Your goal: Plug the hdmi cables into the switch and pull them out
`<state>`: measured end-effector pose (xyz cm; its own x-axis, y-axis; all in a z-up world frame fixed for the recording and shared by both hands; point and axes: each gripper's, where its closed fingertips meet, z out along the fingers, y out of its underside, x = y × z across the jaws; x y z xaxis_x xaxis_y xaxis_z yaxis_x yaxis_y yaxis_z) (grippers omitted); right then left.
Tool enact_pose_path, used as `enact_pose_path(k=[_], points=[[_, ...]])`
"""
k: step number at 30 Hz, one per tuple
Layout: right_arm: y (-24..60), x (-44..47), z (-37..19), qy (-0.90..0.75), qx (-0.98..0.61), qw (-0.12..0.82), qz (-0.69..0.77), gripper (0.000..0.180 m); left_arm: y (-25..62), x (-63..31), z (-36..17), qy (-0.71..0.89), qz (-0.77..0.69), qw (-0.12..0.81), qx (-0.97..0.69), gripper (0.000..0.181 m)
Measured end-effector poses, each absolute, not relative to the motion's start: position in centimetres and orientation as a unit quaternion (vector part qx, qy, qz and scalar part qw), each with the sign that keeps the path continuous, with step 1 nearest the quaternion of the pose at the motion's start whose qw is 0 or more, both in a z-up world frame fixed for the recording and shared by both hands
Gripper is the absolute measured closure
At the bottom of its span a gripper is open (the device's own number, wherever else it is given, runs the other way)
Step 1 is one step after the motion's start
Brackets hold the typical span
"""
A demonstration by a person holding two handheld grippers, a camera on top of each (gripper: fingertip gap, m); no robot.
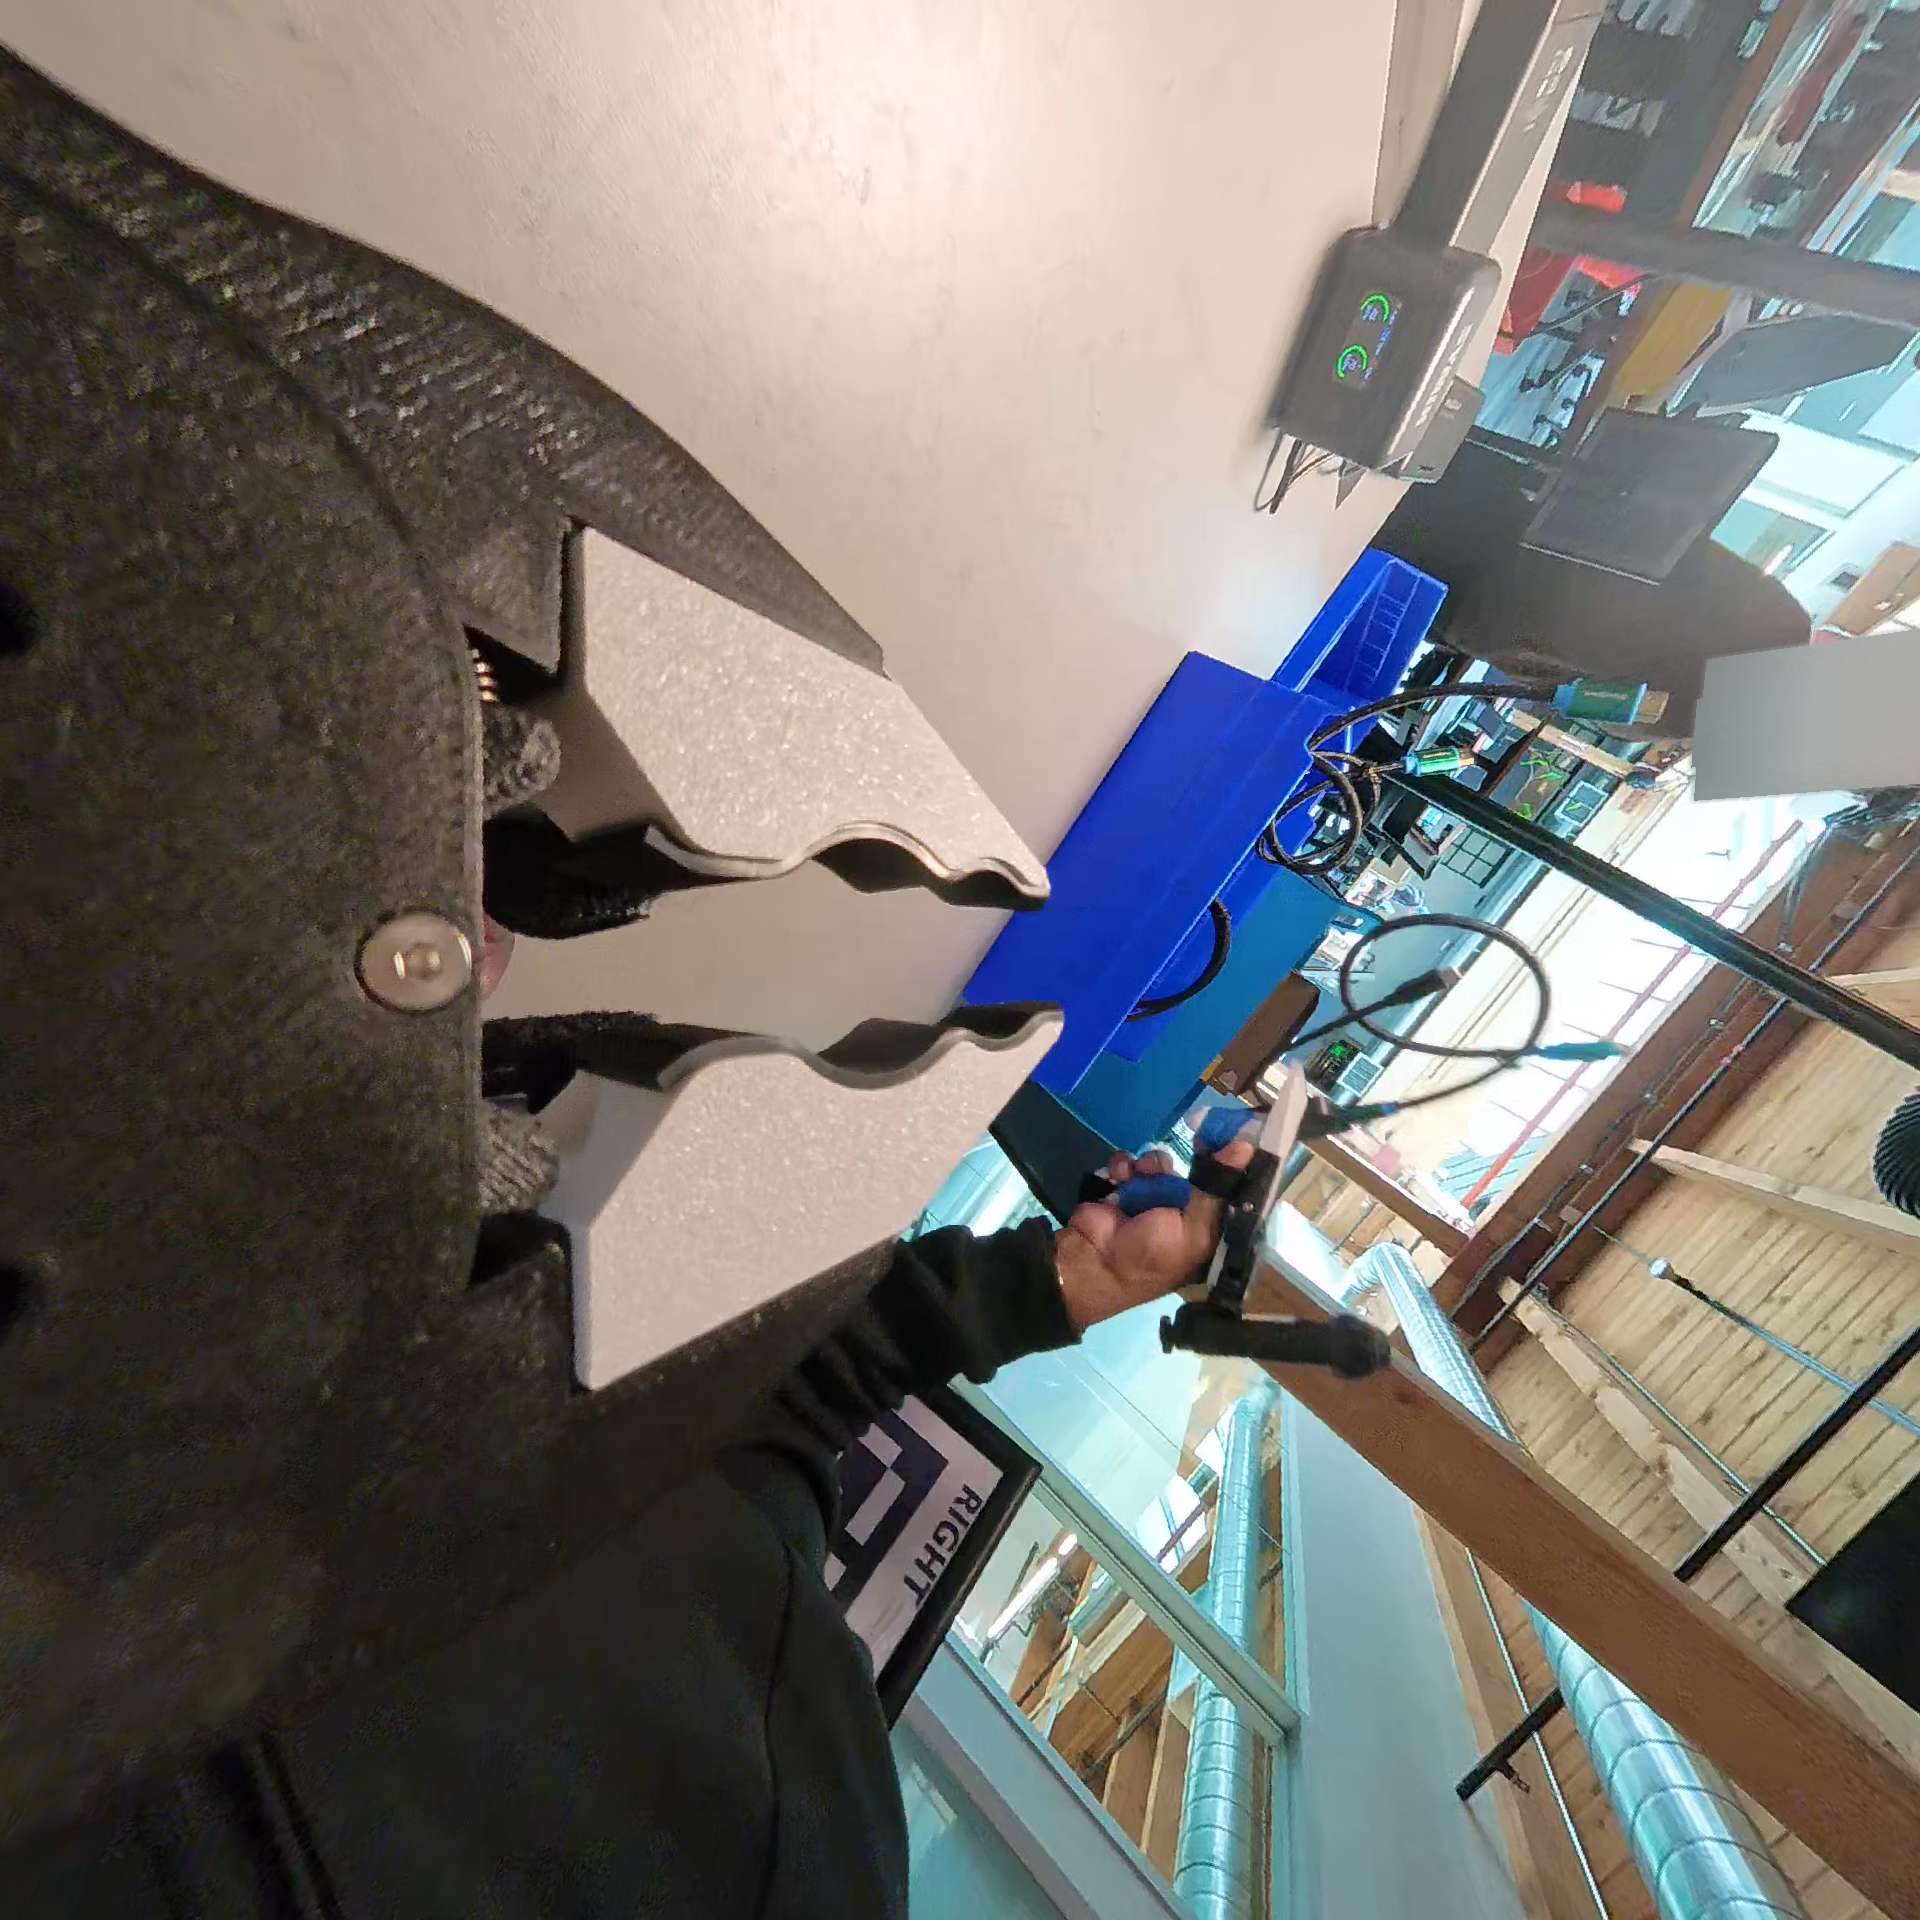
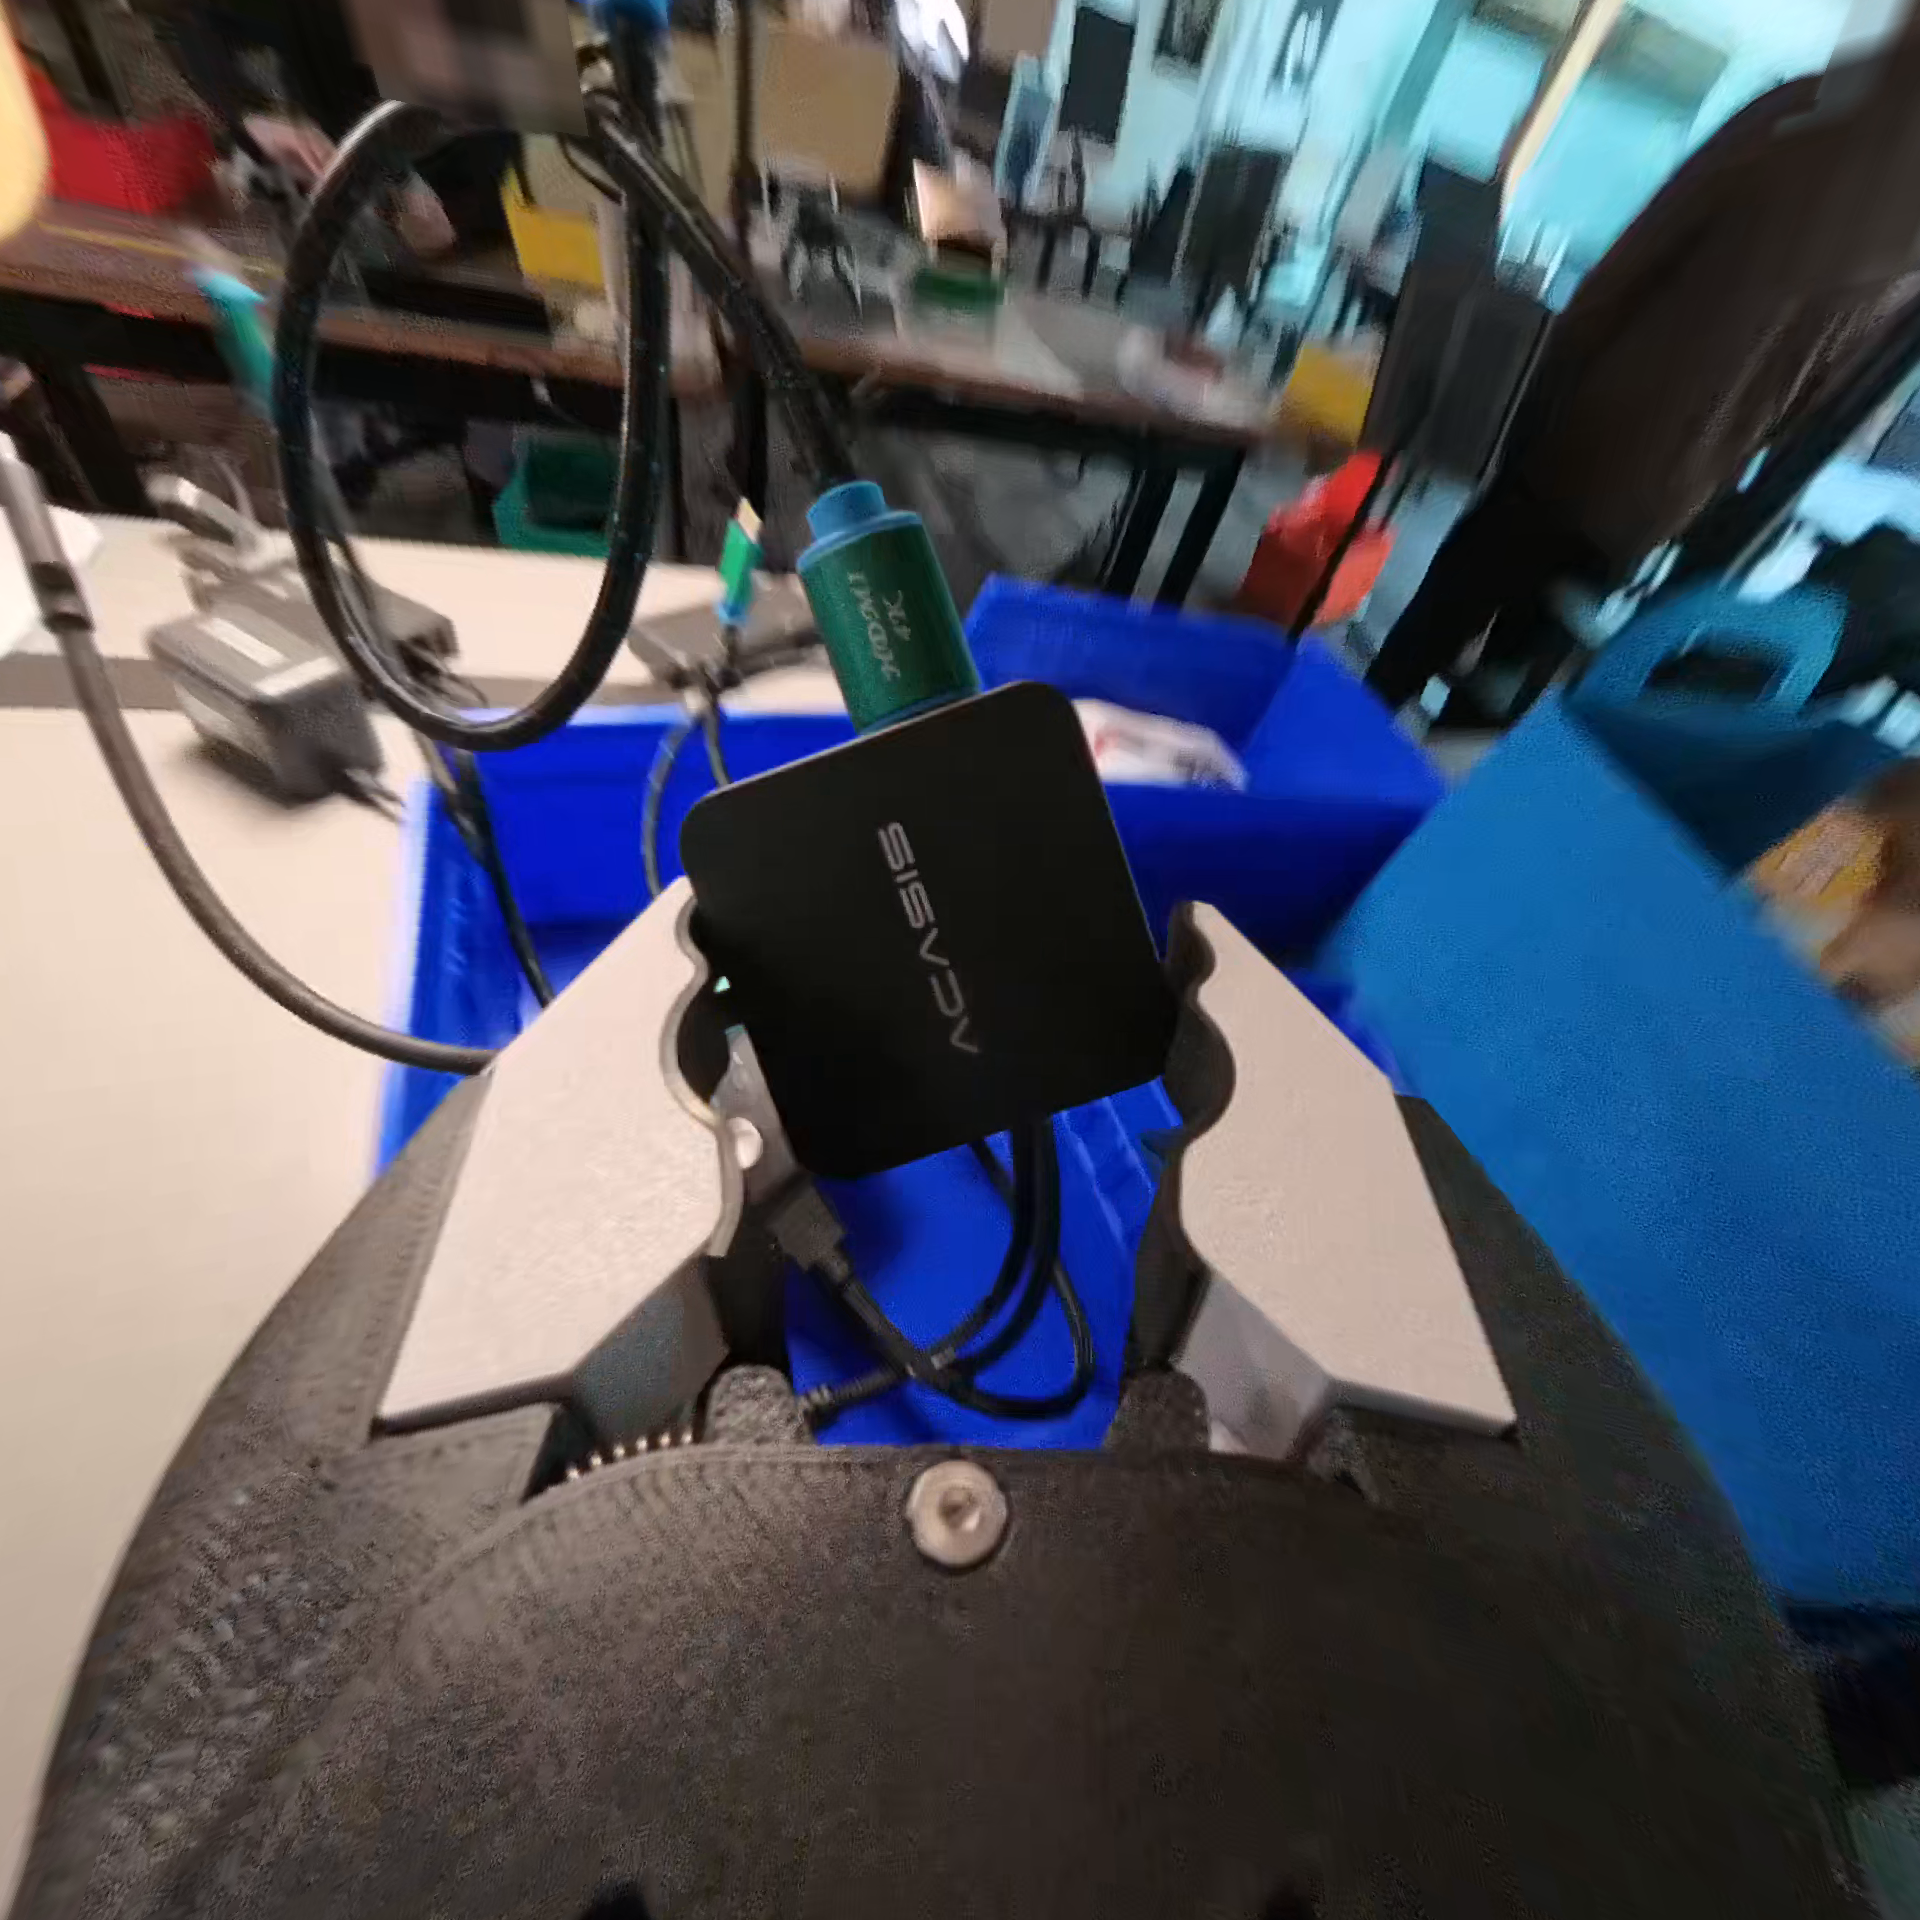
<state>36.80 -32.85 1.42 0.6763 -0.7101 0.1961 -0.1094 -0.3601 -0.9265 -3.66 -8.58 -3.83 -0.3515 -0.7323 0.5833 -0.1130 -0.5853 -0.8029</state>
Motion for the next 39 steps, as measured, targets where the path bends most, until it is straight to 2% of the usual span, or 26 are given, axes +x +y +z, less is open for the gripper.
enact_pose_path(k=[5,7,10,15,17,19,21,25,29,34,36,37,38,39], points=[[-33.4,37.8,-9.3,0.258,-0.862,0.366,-0.236,0.092,-9.3,-3.1,-4.3,0.417,-0.707,0.221,-0.527,0.162],[-33.4,37.7,-10.0,0.25,-0.863,0.363,-0.246,0.09,-9.5,-3.0,-4.7,0.426,-0.697,0.227,-0.53,0.162],[-34.0,37.4,-7.4,0.252,-0.835,0.421,-0.248,0.079,-9.3,-3.0,-5.6,0.447,-0.668,0.238,-0.545,0.157],[-33.8,31.9,-5.5,0.204,-0.813,0.518,-0.172,0.076,-7.3,-4.4,-8.0,0.485,-0.556,0.278,-0.615,0.125],[-33.5,28.6,-6.3,0.176,-0.814,0.534,-0.143,0.072,-5.1,-6.2,-9.2,0.471,-0.489,0.324,-0.659,0.099],[-33.2,25.7,-7.1,0.152,-0.818,0.539,-0.13,0.071,-3.2,-9.1,-9.7,0.437,-0.44,0.373,-0.69,0.086],[-32.9,24.0,-8.0,0.134,-0.829,0.527,-0.133,0.072,-1.8,-13.1,-9.5,0.403,-0.387,0.43,-0.709,0.085],[-32.6,23.2,-9.2,0.114,-0.856,0.477,-0.166,0.078,2.1,-24.4,-7.7,0.34,-0.167,0.549,-0.745,0.084],[-32.5,24.1,-10.7,0.128,-0.875,0.431,-0.182,0.089,5.0,-36.2,-6.6,0.239,-0.01,0.559,-0.794,0.08],[-31.5,25.4,-11.9,0.15,-0.879,0.413,-0.185,0.106,7.0,-40.6,-10.5,0.205,0.007,0.503,-0.84,0.074],[-31.1,25.9,-11.9,0.152,-0.875,0.414,-0.2,0.125,7.7,-39.9,-12.6,0.214,-0.018,0.477,-0.852,0.082],[-30.8,26.0,-11.9,0.149,-0.873,0.417,-0.205,0.136,8.1,-39.5,-13.1,0.219,-0.022,0.478,-0.85,0.092],[-30.6,25.7,-12.0,0.145,-0.872,0.422,-0.202,0.146,8.5,-39.5,-12.9,0.222,-0.012,0.492,-0.842,0.106],[-30.4,25.3,-12.1,0.142,-0.871,0.427,-0.196,0.156,8.6,-39.3,-12.4,0.232,-0.003,0.51,-0.828,0.142]])
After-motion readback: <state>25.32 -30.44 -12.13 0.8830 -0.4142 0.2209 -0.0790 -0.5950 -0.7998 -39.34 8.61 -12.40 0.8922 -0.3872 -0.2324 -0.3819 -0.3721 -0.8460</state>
